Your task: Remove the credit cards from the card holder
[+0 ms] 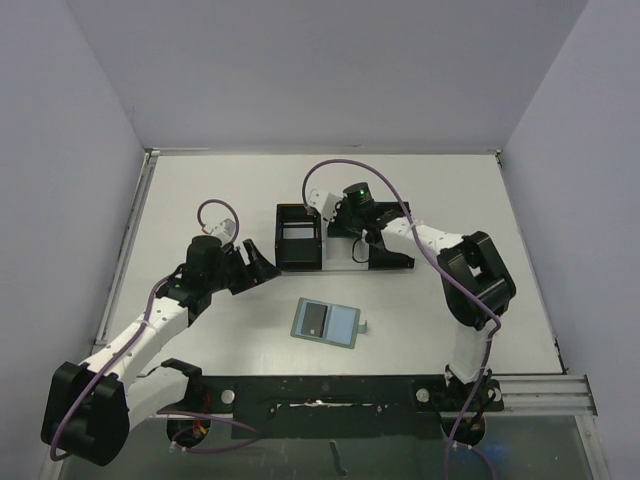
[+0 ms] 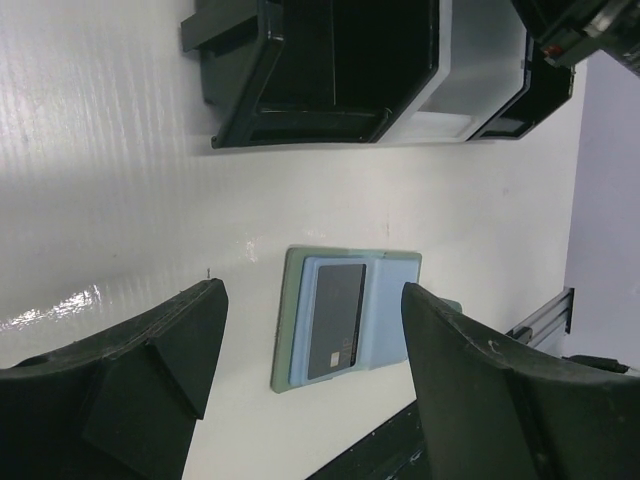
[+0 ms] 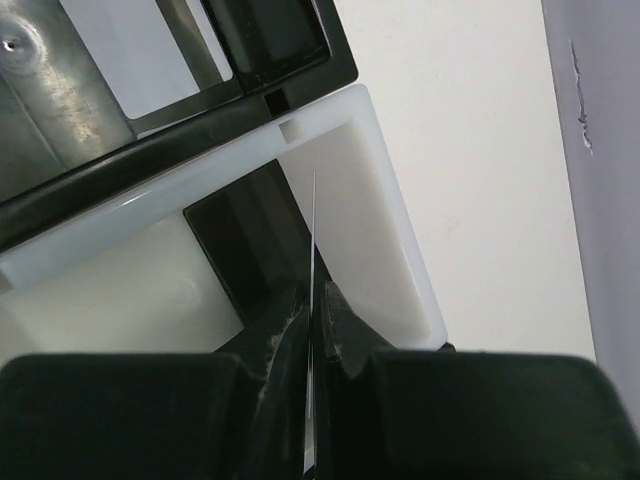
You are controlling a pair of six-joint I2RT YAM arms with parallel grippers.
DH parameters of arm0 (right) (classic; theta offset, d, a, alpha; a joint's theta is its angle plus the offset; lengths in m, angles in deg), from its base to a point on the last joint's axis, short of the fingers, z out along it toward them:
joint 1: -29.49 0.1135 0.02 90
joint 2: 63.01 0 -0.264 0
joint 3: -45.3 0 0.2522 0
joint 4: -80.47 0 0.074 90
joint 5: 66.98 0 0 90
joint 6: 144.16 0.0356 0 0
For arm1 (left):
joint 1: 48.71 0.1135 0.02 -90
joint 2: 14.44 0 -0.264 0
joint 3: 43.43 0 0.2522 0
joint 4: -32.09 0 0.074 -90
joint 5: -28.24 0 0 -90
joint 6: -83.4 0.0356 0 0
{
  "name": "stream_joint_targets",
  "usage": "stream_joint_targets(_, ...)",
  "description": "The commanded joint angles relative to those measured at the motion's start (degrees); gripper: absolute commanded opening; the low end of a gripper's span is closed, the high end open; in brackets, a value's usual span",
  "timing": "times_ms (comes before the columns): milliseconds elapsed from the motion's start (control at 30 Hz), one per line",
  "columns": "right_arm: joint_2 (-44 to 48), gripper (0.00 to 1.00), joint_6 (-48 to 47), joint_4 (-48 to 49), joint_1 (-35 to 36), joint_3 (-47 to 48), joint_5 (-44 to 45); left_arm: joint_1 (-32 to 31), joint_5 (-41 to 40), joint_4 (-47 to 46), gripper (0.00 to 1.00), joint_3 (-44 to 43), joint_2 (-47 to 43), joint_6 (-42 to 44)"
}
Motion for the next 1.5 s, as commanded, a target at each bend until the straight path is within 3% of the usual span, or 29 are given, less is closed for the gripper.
stream_joint_targets(0, -2.1, 0.00, -5.7, 1.6, -0.5, 3.8, -0.4, 0.4, 2.2, -4.0, 0.70, -2.0, -1.8, 1.3)
stream_joint_targets(400, -7.1, 0.10, -7.4, 3.0, -0.6, 3.1, -0.3, 0.6, 3.4, -3.6, 0.70, -2.9, -2.3, 1.4)
stream_joint_targets(633, -7.2, 0.32, -7.7, 2.5, -0.7, 2.1, -0.1, 0.6, 3.9, -4.6, 0.70, -2.4, -2.2, 0.6)
stream_joint_targets(933, -8.2, 0.45, -6.2, 3.1, -0.7, 2.5, 0.9, 0.7, 4.3, -4.3, 0.70, -2.8, -1.9, 0.6)
stream_joint_targets(1467, -6.6, 0.56, -4.6, 2.6, -1.2, 2.6, -1.2, 0.7, 8.2, -5.0, 0.70, -3.4, -0.2, 0.6)
